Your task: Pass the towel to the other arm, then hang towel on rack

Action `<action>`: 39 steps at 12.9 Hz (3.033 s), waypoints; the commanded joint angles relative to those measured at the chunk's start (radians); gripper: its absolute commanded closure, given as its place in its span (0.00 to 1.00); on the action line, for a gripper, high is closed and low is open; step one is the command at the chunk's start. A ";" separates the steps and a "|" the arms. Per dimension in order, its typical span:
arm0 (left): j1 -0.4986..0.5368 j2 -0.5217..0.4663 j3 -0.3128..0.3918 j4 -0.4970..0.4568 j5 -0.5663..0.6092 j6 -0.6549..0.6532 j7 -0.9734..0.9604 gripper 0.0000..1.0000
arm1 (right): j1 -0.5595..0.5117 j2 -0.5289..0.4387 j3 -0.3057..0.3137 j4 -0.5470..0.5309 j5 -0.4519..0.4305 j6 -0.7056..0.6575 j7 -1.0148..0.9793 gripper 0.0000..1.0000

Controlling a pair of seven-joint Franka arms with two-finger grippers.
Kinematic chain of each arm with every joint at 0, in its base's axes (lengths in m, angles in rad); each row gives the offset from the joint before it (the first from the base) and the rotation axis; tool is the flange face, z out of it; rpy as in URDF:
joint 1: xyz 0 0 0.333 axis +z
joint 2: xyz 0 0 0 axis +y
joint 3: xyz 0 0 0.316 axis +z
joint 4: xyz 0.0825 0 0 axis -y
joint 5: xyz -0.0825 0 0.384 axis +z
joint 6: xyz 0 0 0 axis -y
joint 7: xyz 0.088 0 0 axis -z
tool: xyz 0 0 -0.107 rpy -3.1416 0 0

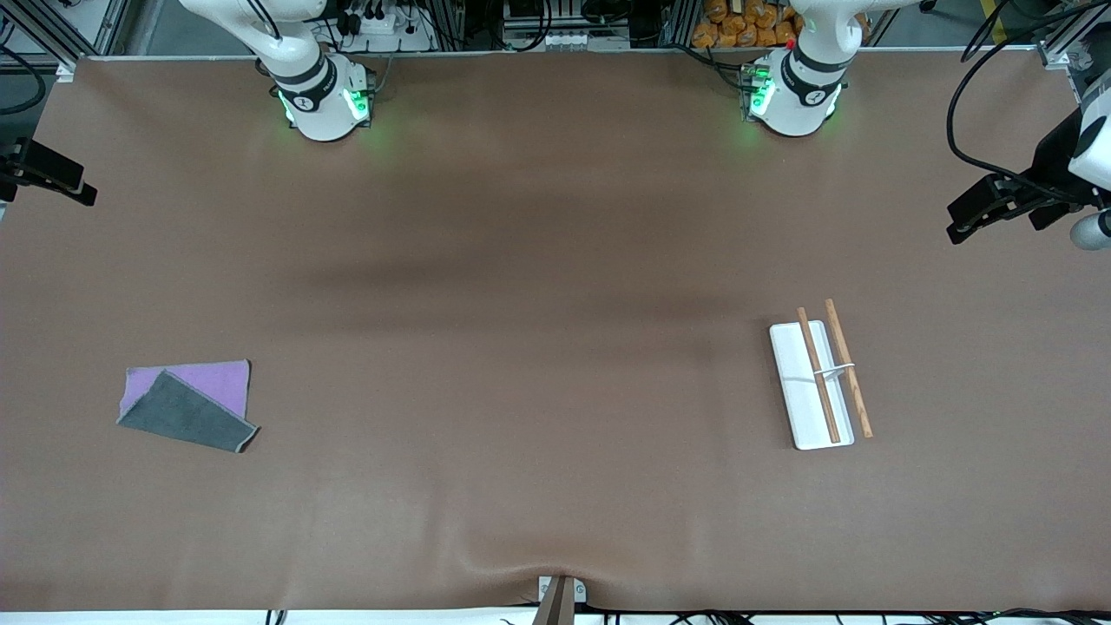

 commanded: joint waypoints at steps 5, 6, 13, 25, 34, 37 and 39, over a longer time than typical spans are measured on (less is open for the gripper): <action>-0.001 0.020 -0.005 0.053 -0.006 -0.011 0.015 0.00 | 0.013 -0.025 0.002 -0.023 -0.016 0.010 0.013 0.00; -0.001 0.020 -0.005 0.053 -0.006 -0.011 0.015 0.00 | 0.016 -0.025 0.005 -0.027 -0.016 0.010 0.015 0.00; -0.001 0.020 -0.011 0.037 -0.012 -0.008 0.015 0.00 | 0.024 0.061 0.005 -0.027 -0.019 0.055 -0.049 0.00; -0.009 0.057 -0.014 0.013 -0.014 0.050 0.013 0.00 | -0.007 0.481 -0.001 -0.015 -0.025 0.517 -0.408 0.00; -0.027 0.077 -0.014 0.001 -0.011 0.071 0.012 0.00 | -0.024 0.704 -0.003 -0.015 -0.050 0.895 -0.950 0.00; -0.027 0.078 -0.014 -0.001 -0.011 0.073 0.012 0.00 | -0.042 0.741 -0.003 -0.017 -0.047 0.896 -1.065 0.00; -0.026 0.078 -0.014 -0.002 -0.011 0.073 0.012 0.00 | -0.077 0.776 -0.003 -0.015 -0.039 0.898 -1.065 0.00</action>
